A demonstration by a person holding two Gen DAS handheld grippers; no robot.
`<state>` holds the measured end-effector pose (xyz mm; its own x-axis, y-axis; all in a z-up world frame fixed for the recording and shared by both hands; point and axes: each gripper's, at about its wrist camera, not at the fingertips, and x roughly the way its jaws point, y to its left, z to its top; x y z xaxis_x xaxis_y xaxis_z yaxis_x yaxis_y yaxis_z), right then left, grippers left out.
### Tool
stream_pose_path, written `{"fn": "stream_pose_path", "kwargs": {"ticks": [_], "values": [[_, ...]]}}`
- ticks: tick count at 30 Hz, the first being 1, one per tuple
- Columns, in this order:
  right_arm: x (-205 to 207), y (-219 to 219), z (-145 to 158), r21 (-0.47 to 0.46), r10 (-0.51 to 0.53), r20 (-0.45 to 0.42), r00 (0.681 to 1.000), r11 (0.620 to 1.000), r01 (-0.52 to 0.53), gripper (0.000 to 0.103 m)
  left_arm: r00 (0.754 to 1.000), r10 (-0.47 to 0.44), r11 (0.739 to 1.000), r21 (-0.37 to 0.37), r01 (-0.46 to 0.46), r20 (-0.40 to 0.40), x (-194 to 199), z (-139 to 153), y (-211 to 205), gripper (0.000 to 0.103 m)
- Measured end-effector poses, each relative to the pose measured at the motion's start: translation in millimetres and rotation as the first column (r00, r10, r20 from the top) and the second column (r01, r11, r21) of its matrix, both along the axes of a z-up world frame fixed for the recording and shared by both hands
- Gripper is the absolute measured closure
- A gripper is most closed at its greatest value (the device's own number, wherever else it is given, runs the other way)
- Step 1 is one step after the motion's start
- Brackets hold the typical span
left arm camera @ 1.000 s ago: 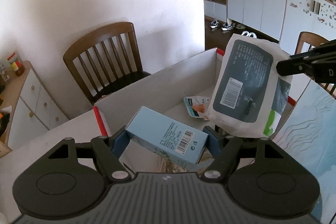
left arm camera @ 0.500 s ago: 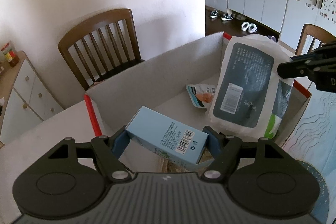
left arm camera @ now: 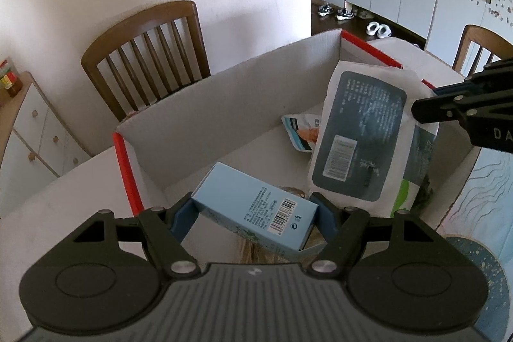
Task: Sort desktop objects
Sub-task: 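Lower the wet-wipe pack into the box and open the right gripper, then lower the light blue box into the box and open the left gripper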
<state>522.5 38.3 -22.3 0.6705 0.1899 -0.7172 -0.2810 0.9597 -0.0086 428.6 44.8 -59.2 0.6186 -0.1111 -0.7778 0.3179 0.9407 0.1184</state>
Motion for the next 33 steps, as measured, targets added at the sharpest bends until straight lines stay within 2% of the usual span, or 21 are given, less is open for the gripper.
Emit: {"fn": "stream_pose_path", "kwargs": {"ticks": [17,25,32,33], "values": [[6,-3,-20,-0.039,-0.02,-0.04,0.999,0.999,0.019,0.093,0.997,-0.018,0.999,0.032,0.02,-0.08,9,-23,-5,0.028],[8,-10,-20,-0.029,-0.034,-0.061,0.998,0.999,0.033,0.084,0.994,-0.019,0.999,0.029,0.022,-0.105,10,-27,-4,0.028],[6,-13,-16,-0.025,-0.034,-0.065,0.997,0.999,0.032,0.081,0.994,-0.02,1.0,0.017,0.022,-0.106,10,-25,-4,0.027],[5,-13,-16,-0.024,-0.031,-0.066,0.997,0.999,0.03,0.08,0.994,-0.018,1.0,0.015,0.02,-0.104,10,-24,-4,0.025]]}}
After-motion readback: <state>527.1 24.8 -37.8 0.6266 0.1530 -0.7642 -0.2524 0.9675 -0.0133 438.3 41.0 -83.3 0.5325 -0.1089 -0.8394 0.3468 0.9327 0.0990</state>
